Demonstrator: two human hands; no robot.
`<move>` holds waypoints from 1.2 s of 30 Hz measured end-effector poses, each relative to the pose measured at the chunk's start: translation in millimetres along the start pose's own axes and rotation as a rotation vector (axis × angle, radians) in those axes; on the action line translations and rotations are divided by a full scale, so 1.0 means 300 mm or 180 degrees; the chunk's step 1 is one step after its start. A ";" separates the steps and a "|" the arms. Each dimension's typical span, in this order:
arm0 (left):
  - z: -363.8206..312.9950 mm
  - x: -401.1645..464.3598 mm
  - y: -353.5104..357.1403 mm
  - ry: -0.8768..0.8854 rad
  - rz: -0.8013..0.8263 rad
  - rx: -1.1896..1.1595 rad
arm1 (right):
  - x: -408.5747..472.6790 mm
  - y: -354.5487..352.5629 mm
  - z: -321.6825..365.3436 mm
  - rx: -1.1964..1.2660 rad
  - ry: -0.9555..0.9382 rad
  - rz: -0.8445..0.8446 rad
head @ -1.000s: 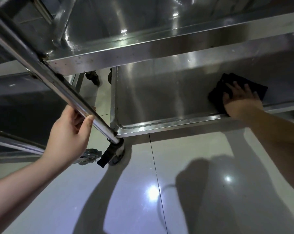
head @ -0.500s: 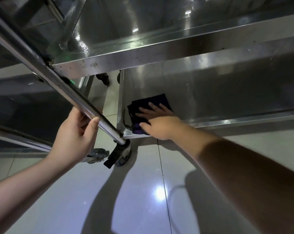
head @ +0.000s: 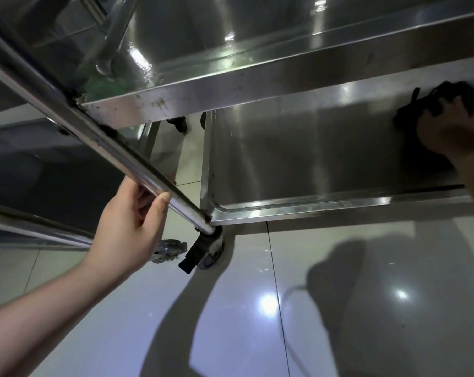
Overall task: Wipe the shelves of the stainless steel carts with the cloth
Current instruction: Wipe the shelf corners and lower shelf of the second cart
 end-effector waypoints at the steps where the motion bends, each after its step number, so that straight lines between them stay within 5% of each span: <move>1: 0.001 0.000 0.000 0.0015 -0.0010 0.0002 | -0.021 0.012 0.028 0.0037 -0.0007 -0.0038; 4: -0.001 0.001 -0.001 0.0045 -0.0022 -0.0004 | -0.146 0.072 0.188 0.0006 -0.0326 -0.0079; 7: 0.004 0.000 -0.001 0.0074 0.0002 -0.0002 | -0.345 0.190 0.403 -0.0275 -0.1260 0.0019; 14: 0.011 -0.004 -0.002 0.0084 -0.0017 -0.0056 | -0.923 0.466 0.641 -0.0845 -0.2599 0.0898; 22: 0.009 -0.010 -0.007 0.0070 0.0053 -0.0053 | -0.809 0.328 0.361 -0.0855 -0.2870 0.0863; 31: -0.019 -0.006 0.001 -0.0057 0.0091 -0.0006 | -0.423 -0.003 -0.202 -0.1301 -0.2105 0.0697; 36: -0.038 -0.012 0.020 -0.0282 0.0010 0.0353 | -0.375 -0.075 -0.316 -0.1290 -0.1973 0.0719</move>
Point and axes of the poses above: each hand's wrist, its own x-axis towards the middle knuckle, its own y-axis out of the palm, z = x × y, the point moved 1 cm from there along x, towards the middle knuckle, and after that the axes turned 13 degrees about y, right-handed, at the moved point
